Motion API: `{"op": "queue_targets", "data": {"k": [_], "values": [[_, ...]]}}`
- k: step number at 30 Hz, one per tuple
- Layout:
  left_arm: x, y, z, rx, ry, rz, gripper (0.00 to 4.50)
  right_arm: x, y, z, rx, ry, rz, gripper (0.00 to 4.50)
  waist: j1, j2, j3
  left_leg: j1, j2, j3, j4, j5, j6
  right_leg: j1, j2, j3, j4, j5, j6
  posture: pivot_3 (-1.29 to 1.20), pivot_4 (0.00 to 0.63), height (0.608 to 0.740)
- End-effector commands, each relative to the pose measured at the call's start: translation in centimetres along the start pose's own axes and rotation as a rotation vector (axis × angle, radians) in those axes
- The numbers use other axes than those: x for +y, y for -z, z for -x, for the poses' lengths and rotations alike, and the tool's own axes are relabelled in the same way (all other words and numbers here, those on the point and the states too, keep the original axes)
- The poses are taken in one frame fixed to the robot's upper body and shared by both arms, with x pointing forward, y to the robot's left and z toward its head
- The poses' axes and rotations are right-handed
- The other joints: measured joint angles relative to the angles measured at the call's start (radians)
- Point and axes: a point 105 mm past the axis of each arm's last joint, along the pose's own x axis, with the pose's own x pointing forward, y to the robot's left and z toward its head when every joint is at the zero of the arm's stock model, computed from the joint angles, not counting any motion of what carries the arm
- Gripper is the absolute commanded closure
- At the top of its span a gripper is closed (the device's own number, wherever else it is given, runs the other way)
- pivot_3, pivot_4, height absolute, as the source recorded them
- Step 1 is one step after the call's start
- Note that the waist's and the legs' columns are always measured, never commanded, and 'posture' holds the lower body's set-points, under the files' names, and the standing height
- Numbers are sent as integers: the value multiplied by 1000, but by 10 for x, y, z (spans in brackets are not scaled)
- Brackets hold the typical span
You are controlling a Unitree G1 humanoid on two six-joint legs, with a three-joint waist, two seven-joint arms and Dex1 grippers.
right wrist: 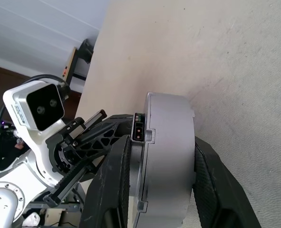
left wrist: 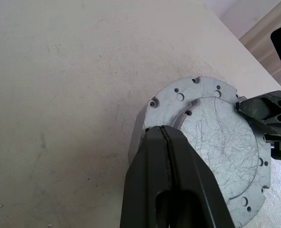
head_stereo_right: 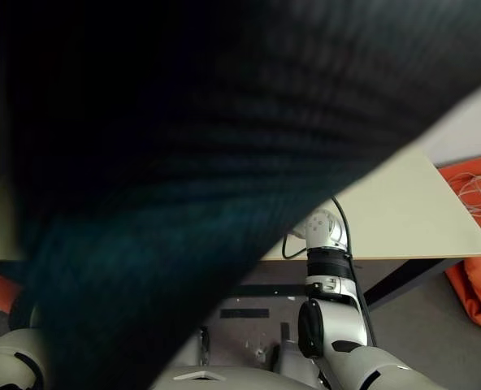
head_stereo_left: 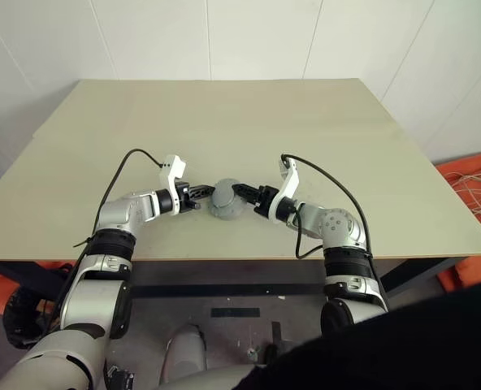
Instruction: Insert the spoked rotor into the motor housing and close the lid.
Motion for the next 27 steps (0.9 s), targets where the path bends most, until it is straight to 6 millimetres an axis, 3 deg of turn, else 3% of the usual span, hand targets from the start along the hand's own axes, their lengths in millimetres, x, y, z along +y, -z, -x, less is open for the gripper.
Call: {"op": "queue_targets", "data": {"k": [1,6,9,22,27], "values": [[-5,-5,-3,0,17,-20,4500,12,-10,-6,-31,-41,-17,2866,0,0,0,0,0,0,0,0,0,0,0,0,0,0,0,0,0,740],[-4,-5,-2,0,15,-22,4500,10,-11,-7,-41,-36,-51,2871,0,0,0,0,0,0,0,0,0,0,0,0,0,0,0,0,0,740],[-4,-6,-2,-8,14,-24,4500,9,-12,-7,-43,-30,-53,3334,0,0,0,0,0,0,0,0,0,0,0,0,0,0,0,0,0,740],[-2,-10,-1,-28,2,-23,4500,4,-15,-7,-59,-14,-87,3333,-1,0,0,0,0,0,1,1,-2,0,0,0,2,0,0,0,0,740],[-1,-12,0,-41,2,-19,4500,7,-26,-6,-104,-42,-157,3333,-1,0,0,0,0,0,1,1,-2,0,0,0,3,0,0,0,0,740]]}}
